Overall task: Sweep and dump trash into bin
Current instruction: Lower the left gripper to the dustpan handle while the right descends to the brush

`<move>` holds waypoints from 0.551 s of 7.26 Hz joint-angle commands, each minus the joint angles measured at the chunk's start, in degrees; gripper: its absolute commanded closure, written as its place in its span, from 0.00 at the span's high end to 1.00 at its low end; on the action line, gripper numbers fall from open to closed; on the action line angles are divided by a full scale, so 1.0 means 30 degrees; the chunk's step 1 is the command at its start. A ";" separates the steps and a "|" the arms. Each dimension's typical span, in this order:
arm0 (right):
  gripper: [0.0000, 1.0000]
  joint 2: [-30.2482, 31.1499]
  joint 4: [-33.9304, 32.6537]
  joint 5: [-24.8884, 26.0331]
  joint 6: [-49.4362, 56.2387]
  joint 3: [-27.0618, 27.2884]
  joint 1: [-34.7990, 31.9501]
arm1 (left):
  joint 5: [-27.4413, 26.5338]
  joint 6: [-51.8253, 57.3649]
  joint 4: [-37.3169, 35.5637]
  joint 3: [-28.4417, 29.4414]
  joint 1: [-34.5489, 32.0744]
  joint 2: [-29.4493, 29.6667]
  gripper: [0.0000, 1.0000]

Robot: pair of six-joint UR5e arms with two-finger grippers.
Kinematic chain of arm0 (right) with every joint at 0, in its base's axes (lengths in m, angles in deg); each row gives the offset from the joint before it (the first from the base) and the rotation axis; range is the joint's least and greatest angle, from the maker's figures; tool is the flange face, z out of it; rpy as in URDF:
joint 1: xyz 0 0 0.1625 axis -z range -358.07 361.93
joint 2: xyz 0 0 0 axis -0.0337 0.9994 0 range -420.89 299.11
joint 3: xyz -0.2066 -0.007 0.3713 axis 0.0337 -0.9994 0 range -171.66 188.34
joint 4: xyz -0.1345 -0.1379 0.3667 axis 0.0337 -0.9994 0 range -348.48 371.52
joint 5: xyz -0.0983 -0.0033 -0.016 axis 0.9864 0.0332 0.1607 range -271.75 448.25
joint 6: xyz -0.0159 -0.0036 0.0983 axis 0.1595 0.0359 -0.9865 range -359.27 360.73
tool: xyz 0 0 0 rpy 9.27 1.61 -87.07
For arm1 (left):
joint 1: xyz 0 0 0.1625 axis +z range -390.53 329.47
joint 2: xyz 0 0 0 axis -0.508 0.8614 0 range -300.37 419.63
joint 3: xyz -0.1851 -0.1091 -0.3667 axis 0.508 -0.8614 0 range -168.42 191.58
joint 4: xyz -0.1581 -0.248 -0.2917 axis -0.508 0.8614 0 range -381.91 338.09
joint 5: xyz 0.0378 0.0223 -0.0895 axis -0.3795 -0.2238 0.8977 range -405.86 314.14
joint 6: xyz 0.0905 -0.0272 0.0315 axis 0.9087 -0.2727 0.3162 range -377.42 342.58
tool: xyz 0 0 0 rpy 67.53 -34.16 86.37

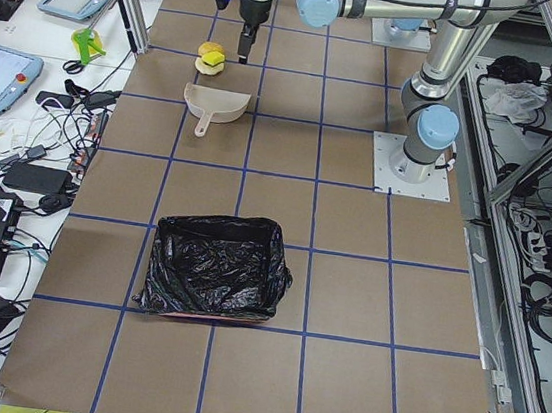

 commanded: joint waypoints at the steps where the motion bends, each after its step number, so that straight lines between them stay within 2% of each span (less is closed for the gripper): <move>1: 1.00 -0.1558 -0.2816 -0.0055 0.1099 0.1749 0.0618 | -0.0015 0.6052 -0.0961 0.0293 0.0458 0.2079 1.00; 3: 1.00 -0.3253 -0.3637 -0.0085 0.1071 0.2225 0.0618 | -0.0072 1.1234 -0.1577 0.0323 0.0488 0.3750 1.00; 4: 1.00 -0.4191 -0.4162 -0.0027 0.1332 0.2255 0.0618 | -0.0045 1.2567 -0.2681 0.0382 0.0488 0.4425 1.00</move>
